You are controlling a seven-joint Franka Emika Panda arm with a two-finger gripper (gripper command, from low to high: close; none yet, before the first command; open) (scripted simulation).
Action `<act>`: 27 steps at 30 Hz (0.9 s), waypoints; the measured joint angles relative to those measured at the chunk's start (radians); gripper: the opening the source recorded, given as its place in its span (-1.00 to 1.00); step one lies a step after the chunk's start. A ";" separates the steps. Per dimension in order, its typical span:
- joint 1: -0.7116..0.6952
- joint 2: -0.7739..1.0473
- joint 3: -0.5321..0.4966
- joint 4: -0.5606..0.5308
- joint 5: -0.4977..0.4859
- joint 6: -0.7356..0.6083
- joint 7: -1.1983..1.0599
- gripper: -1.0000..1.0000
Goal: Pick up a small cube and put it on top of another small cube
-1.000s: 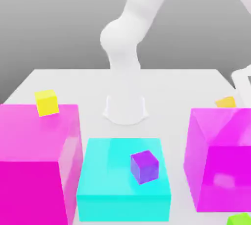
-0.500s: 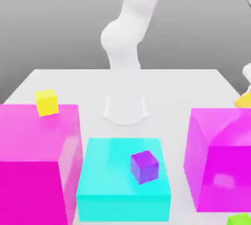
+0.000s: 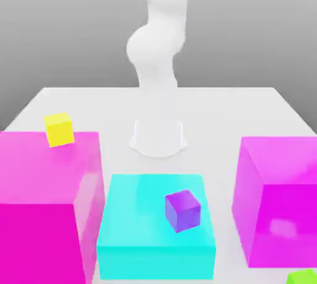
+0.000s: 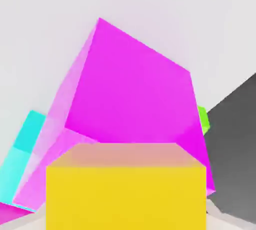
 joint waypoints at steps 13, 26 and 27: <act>-0.130 -0.243 -0.064 -0.034 -0.111 0.169 0.118 -1.00; -0.273 -0.302 -0.321 -0.308 0.074 0.430 -0.346 -1.00; -0.282 -0.308 -0.342 -0.331 0.092 0.448 -0.387 -1.00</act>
